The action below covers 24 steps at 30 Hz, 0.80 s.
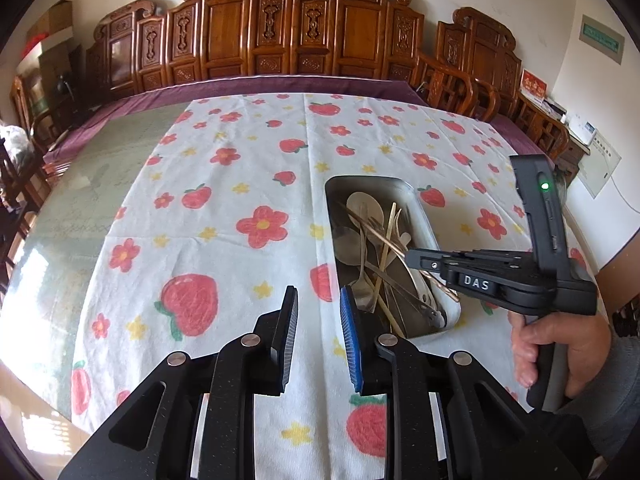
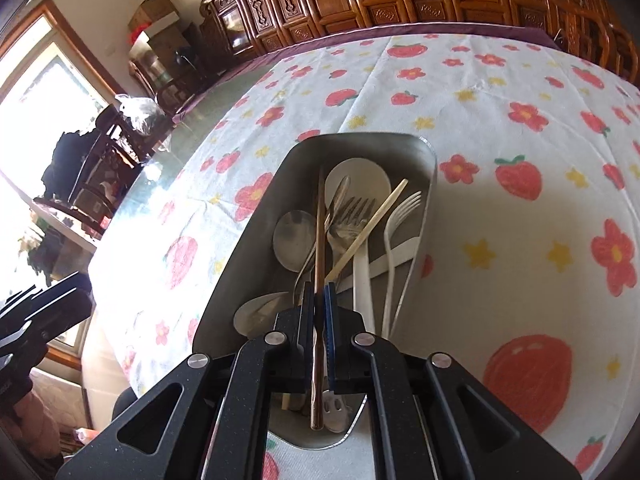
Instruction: Organize utensils
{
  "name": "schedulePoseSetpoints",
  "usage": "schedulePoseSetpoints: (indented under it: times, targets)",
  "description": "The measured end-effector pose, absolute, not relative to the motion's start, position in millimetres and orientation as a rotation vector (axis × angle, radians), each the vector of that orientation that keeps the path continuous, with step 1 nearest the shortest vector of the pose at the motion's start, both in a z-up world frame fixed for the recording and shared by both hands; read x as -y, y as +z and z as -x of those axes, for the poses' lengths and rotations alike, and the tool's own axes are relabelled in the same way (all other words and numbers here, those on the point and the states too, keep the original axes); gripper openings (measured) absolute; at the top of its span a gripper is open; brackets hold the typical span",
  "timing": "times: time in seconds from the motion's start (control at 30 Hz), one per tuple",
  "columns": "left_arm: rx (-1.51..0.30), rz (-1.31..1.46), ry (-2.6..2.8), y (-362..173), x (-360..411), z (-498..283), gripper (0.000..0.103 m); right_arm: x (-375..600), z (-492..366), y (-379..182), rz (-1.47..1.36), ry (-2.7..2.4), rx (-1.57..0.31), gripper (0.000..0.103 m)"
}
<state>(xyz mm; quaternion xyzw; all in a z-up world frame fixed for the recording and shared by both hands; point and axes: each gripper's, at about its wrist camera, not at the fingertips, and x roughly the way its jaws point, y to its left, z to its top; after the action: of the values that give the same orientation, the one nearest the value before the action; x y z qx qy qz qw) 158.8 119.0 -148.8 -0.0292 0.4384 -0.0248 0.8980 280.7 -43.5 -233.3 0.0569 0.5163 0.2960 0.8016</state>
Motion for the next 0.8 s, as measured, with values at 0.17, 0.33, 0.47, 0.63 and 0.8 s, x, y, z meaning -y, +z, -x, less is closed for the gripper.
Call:
schedulePoseSetpoints:
  times: [0.17,0.33,0.47,0.63,0.8]
  targets:
    - [-0.891,0.058,-0.035,-140.2,-116.9,-142.6,0.026,40.7,-268.3,-222.6,-0.065,0.644,-1.059,0.009]
    - [-0.854,0.045,-0.032,-124.0,-108.1,-128.2,0.037,58.7,-243.5,-188.9,-0.010,0.635,-0.968,0.012]
    - [-0.815,0.039,-0.033,-111.7,-94.9,-113.6,0.066,87.7,-205.9,-152.9,0.015,0.595,-0.854,0.033]
    - [-0.783,0.033,-0.044,-108.3,-73.6,-95.6,0.088,131.3,-160.0,-122.1,0.035,0.498,-0.749,0.071]
    - [-0.778,0.022,-0.046,-107.6,-52.8,-80.4,0.095,174.5,-122.6,-105.1,-0.009,0.398,-0.698,0.099]
